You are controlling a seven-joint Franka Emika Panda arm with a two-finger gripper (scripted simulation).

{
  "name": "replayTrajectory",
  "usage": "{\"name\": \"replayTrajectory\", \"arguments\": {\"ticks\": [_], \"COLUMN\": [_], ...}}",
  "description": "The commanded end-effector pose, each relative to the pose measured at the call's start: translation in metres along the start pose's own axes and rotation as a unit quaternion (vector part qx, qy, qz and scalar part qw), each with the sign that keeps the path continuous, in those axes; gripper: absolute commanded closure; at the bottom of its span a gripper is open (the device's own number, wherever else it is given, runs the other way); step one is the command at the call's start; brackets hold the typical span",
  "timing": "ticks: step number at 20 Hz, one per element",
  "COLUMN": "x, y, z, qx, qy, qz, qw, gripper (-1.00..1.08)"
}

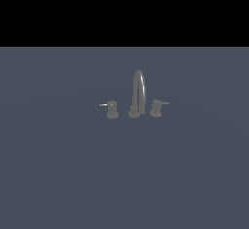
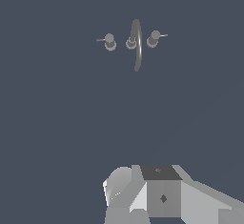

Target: Turn on the faucet by rotating a designated handle.

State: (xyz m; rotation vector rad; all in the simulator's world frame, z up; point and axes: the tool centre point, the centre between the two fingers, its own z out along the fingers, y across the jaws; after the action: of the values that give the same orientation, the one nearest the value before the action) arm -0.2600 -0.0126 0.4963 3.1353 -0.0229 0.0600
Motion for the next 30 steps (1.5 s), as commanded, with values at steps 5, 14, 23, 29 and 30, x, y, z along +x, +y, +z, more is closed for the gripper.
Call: {"name": "replayTrajectory", "arguments": {"ticks": [5, 14, 23, 29, 30], "x": [0.0, -0.003, 0.017, 0.049, 0.055], "y": [0.005, 0.019, 0.021, 0.025, 0.026], "z": [0.001, 0.004, 0.007, 0.014, 0.016], "qx": [0.002, 0.007, 0.01, 0.015, 0.016], "qy": [-0.004, -0.015, -0.015, -0.016, -0.017], "qz": [0.004, 0.012, 0.04, 0.082, 0.091], "qw": [1.0, 0.9998, 0.999, 0.9964, 0.9956], "gripper": [1.08, 1.08, 1.08, 1.08, 1.08]}}
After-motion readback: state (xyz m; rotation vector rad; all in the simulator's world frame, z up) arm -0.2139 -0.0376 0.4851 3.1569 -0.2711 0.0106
